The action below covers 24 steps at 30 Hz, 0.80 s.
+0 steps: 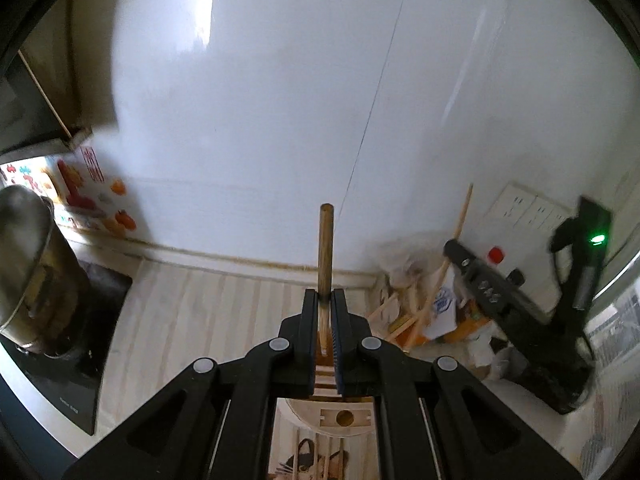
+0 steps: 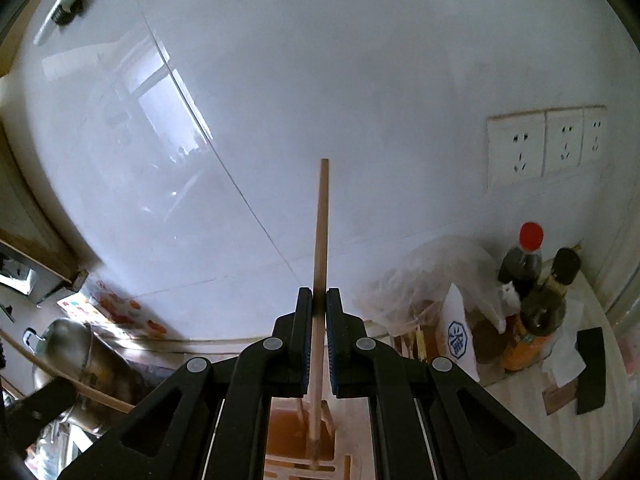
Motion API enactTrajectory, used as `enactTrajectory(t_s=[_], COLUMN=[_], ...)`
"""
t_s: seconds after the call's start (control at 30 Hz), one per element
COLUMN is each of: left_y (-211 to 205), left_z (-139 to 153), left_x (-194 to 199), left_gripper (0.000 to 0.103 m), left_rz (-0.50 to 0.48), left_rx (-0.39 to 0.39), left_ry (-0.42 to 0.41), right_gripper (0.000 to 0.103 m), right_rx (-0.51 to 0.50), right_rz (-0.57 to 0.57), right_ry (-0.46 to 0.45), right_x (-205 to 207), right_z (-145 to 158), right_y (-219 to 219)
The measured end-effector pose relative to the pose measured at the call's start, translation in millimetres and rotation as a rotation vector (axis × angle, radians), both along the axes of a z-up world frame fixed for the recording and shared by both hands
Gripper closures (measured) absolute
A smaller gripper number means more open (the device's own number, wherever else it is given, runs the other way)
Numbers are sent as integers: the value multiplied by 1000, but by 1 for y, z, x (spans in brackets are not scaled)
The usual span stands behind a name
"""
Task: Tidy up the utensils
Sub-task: 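Carry both chopsticks up and drop them into the pink holder, opening both tools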
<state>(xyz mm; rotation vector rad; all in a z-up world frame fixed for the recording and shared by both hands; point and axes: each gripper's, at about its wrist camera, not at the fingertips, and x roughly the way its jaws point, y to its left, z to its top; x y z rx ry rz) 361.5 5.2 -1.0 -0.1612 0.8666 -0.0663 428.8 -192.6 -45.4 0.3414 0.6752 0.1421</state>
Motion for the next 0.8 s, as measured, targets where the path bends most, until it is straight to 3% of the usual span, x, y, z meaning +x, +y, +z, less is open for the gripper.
enactTrajectory(t_s=[0.27,0.4,0.57,0.77,0.8], left_y=[-1,-1,-2,-3,-1], left_z=[-13,-12,-15,-16,-16], left_x=[6,5,4,-4,-5], left_gripper=[99,99,98,91,81], left_rz=[7,8,21,78,95], left_rx=[-8,2,39,157,171], left_ry=[34,37,39,21,17], right_gripper=[96,96,96,96,96], right_rx=[14,48,23,-30,-40], right_rz=[-5,-42,-46,-64,-68], right_ry=[-30,-127,-218,-299,-314], right_x=[-8,-19,-28,-38,-40], right_z=[-12,4,8,-6,-9], right_y=[-7,-14,-2,15,17])
